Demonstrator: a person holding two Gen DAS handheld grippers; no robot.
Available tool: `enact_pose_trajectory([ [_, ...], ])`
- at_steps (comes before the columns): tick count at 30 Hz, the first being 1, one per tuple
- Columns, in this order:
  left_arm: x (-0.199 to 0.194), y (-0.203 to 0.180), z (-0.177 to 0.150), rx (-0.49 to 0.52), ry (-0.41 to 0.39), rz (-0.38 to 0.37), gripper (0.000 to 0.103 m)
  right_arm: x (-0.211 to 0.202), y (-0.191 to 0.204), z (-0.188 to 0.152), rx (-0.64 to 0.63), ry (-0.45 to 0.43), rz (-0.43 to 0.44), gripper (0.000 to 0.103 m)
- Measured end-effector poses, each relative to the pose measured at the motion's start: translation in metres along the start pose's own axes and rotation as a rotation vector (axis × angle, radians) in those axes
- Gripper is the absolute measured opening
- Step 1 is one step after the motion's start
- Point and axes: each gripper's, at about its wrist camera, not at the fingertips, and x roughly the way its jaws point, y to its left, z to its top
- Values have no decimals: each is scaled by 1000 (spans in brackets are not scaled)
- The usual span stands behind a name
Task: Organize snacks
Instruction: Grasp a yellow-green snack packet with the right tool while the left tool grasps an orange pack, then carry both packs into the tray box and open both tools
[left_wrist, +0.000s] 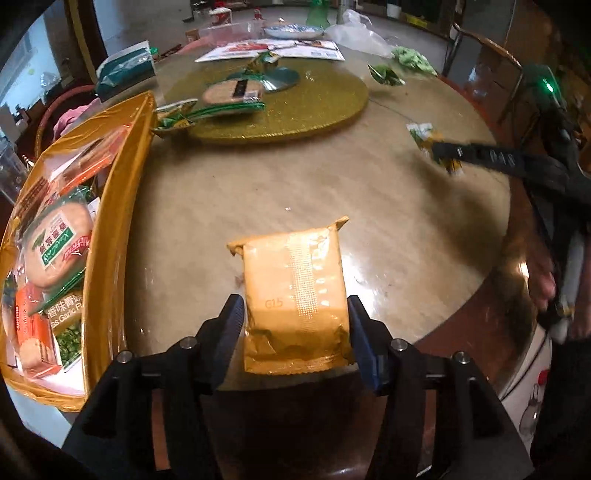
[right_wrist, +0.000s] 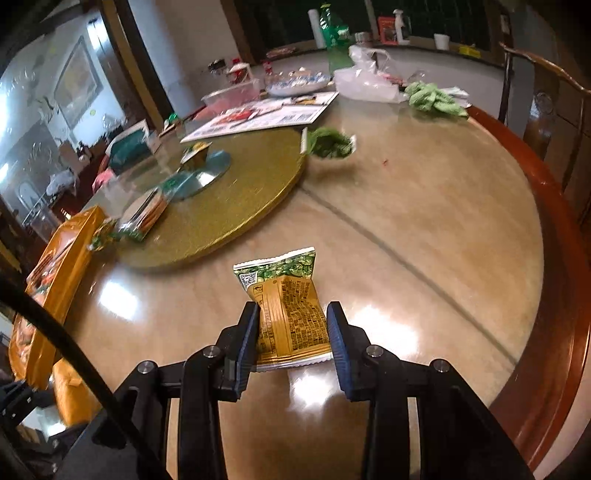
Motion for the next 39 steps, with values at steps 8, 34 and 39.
enact_pose_trajectory([
  [8, -12, 3, -10, -23, -97, 69, 46, -17, 40, -34, -79, 38, 26, 37],
  [34, -106, 51, -39, -142, -295, 215, 46, -54, 157, -41, -226, -3, 300, 36],
  [39, -108, 66, -42, -169, -298, 217, 46, -54, 174, -36, -251, -9, 322, 36],
])
